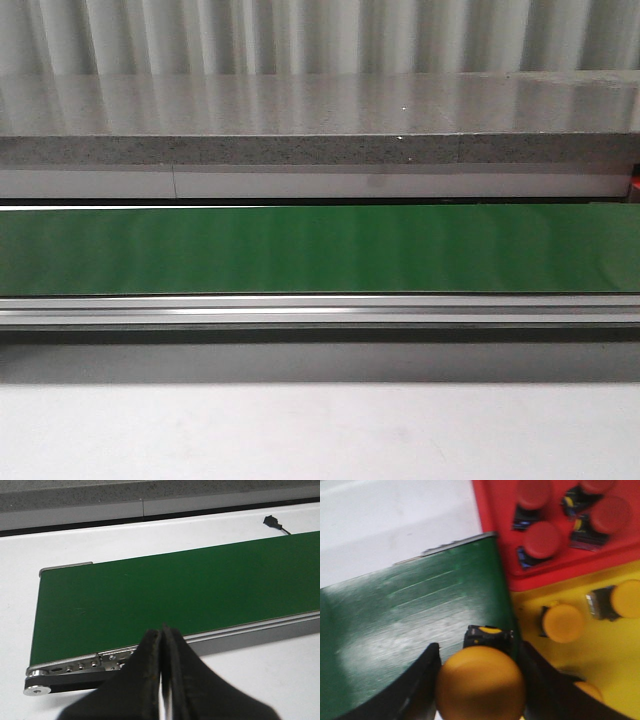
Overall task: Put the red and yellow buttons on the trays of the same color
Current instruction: 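Carry the yellow button into the yellow tray and open the right gripper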
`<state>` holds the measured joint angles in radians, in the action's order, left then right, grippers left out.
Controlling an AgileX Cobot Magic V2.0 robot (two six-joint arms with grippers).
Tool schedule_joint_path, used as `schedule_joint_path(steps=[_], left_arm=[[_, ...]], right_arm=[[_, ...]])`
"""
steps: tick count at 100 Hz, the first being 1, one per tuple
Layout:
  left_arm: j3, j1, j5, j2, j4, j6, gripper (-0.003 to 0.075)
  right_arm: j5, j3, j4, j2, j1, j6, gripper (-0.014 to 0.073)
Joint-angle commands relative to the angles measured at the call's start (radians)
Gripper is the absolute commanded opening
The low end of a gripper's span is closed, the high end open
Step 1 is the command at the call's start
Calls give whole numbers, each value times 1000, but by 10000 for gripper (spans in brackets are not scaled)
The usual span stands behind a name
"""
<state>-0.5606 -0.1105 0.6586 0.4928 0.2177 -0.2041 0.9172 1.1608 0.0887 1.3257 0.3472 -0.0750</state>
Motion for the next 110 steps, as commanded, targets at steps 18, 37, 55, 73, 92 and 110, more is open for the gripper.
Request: schedule_joint_path(steps=[18, 37, 55, 73, 92, 110], left_arm=[[-27, -8, -75, 2, 11, -2, -20], [-27, -8, -75, 2, 11, -2, -20], [-27, -8, -75, 2, 11, -2, -20], [-27, -8, -75, 2, 11, -2, -20], [-27, -8, -75, 2, 11, -2, -20], [-27, -8, -75, 2, 11, -2, -20]], right_arm=[[-46, 25, -14, -31, 254, -26, 120], [-147, -33, -14, -28, 352, -37, 120], [-177, -66, -14, 27, 416, -50, 120], [-169, -66, -7, 110, 418, -53, 120], [-173, -92, -4, 166, 418, -53, 120], [-256, -176, -4, 173, 418, -54, 120]])
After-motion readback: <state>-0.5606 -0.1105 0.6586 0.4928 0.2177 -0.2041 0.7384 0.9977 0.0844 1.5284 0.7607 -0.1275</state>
